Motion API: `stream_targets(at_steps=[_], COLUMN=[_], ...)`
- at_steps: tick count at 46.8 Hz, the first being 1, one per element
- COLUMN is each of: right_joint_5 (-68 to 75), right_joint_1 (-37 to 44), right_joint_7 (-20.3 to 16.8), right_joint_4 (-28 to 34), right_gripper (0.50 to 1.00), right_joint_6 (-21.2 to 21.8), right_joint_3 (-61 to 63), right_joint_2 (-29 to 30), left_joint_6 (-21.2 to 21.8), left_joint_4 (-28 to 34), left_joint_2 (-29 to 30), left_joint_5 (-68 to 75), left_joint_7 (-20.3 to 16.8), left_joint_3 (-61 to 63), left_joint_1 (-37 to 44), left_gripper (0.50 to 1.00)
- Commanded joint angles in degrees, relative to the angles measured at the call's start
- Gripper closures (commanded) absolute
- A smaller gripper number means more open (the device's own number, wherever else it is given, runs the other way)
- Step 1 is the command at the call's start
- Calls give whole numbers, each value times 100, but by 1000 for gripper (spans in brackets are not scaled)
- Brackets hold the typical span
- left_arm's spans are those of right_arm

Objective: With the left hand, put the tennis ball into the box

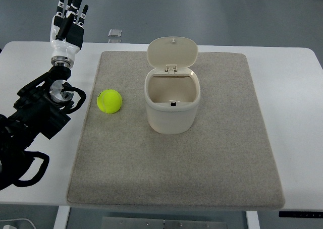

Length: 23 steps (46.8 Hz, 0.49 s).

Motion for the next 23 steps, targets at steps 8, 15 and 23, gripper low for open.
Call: stream_targets(at_steps=[8, 15, 23], right_joint_5=[0, 0, 0], right_joint_1=[0, 0, 0], right_joint_7=[0, 0, 0], right_joint_4=[0, 0, 0], right_gripper=[562, 562, 562], right_joint_6=[0, 0, 0], right_joint_3=[0, 0, 0], right_joint_2=[0, 0, 0], left_joint_6=[19, -51, -51], left_joint_4=[0, 0, 0], left_joint_2=[-8, 19, 27], left_joint_5=[-18, -18, -18], left_joint_7=[-9, 0, 0], left_joint_3=[-22, -48, -22], left_joint_1=[-17, -17, -43], left_gripper=[510, 510, 508])
